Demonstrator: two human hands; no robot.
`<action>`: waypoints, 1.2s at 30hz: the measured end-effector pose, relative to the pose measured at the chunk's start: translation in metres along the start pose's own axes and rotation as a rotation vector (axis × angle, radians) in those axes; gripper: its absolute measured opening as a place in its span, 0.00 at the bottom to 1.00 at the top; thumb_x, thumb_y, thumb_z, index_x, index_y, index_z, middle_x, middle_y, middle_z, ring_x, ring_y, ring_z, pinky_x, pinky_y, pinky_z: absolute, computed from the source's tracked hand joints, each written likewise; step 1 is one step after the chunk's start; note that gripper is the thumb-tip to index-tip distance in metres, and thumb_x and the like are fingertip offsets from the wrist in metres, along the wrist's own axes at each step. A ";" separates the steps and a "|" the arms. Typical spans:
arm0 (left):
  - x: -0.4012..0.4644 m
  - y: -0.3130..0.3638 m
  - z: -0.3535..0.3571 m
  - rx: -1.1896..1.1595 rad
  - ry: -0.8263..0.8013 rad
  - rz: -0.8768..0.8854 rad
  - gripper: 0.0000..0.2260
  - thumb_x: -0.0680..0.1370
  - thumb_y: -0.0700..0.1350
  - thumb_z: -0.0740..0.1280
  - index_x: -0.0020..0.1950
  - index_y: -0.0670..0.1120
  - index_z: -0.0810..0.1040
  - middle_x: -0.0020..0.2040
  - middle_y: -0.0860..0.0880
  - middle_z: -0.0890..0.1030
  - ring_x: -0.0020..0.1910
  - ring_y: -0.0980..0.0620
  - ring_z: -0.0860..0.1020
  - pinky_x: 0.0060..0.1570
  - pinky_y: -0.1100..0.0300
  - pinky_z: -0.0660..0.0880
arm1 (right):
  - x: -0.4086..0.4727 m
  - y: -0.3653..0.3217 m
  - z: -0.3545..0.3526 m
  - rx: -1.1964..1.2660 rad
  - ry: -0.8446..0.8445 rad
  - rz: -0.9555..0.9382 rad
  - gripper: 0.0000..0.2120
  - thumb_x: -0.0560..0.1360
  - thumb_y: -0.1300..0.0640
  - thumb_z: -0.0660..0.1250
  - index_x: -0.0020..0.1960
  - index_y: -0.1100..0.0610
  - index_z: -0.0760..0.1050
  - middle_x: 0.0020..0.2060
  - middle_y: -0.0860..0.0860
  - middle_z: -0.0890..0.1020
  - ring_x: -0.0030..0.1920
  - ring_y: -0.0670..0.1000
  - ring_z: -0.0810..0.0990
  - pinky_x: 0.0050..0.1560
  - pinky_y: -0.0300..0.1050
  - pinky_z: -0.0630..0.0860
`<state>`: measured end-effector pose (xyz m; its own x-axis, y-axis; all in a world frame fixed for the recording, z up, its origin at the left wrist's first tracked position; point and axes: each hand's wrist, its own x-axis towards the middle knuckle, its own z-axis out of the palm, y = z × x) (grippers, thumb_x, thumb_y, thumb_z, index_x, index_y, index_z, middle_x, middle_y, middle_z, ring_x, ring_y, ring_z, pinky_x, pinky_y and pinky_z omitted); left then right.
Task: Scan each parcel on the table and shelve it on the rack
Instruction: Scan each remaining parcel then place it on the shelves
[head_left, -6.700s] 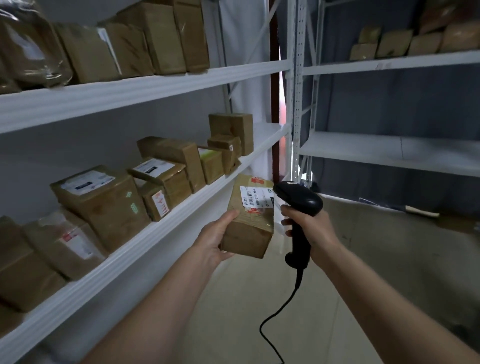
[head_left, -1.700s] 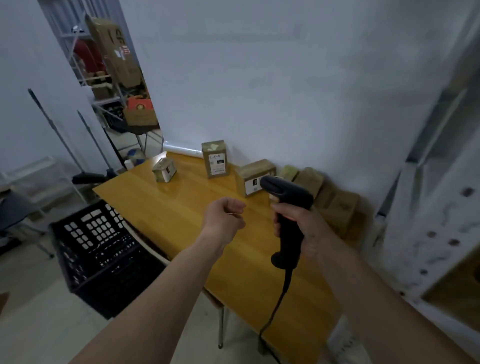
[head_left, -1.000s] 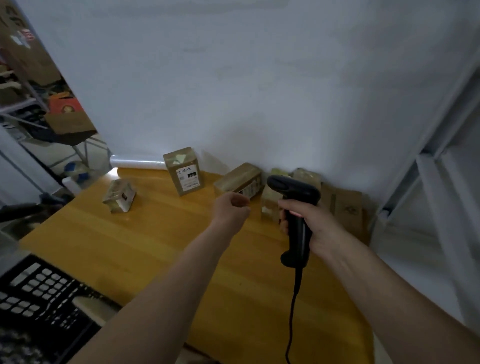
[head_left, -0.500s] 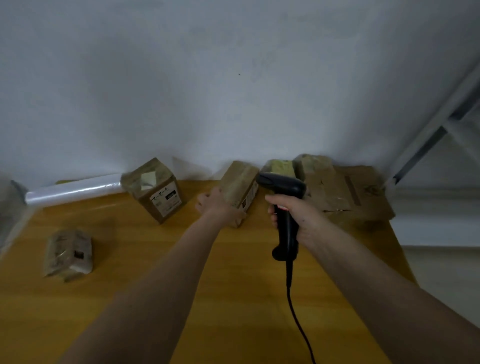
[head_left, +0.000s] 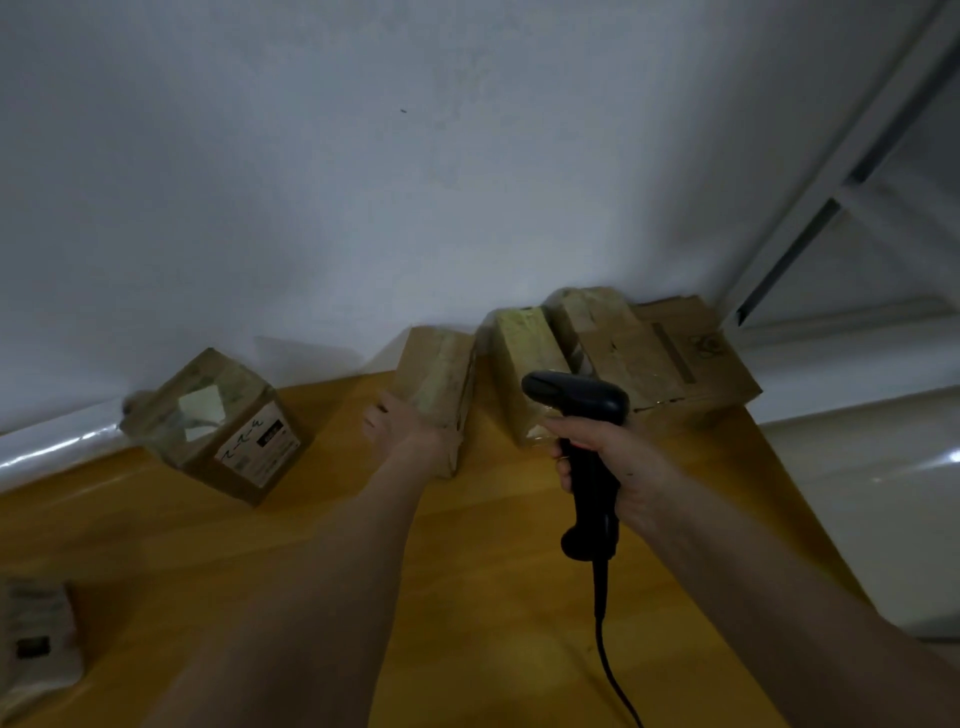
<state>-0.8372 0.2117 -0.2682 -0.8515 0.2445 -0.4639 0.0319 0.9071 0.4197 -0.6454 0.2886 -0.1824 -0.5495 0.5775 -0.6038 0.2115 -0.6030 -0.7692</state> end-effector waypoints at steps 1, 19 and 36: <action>-0.001 -0.003 0.002 0.005 0.015 -0.018 0.55 0.61 0.52 0.81 0.77 0.43 0.50 0.73 0.41 0.59 0.72 0.41 0.58 0.69 0.47 0.62 | 0.000 -0.001 -0.001 0.001 0.006 -0.003 0.04 0.72 0.63 0.73 0.44 0.63 0.79 0.27 0.53 0.78 0.25 0.49 0.76 0.26 0.40 0.74; -0.158 -0.048 -0.032 -0.969 -0.767 0.032 0.32 0.62 0.37 0.76 0.65 0.47 0.73 0.62 0.45 0.79 0.62 0.44 0.76 0.59 0.46 0.74 | -0.068 -0.020 -0.019 -0.043 -0.109 -0.148 0.11 0.69 0.61 0.75 0.49 0.53 0.80 0.38 0.50 0.87 0.37 0.51 0.86 0.39 0.49 0.79; -0.333 0.036 -0.027 -1.003 -0.321 0.248 0.44 0.60 0.30 0.79 0.72 0.45 0.66 0.60 0.44 0.81 0.52 0.45 0.80 0.40 0.53 0.79 | -0.259 -0.041 -0.167 -0.209 -0.196 -0.594 0.03 0.69 0.53 0.76 0.38 0.51 0.84 0.33 0.53 0.85 0.35 0.50 0.83 0.36 0.39 0.81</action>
<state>-0.5668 0.1534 -0.0774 -0.6988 0.5934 -0.3993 -0.3828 0.1613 0.9097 -0.3774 0.2557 -0.0296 -0.7540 0.6562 -0.0296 -0.0321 -0.0818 -0.9961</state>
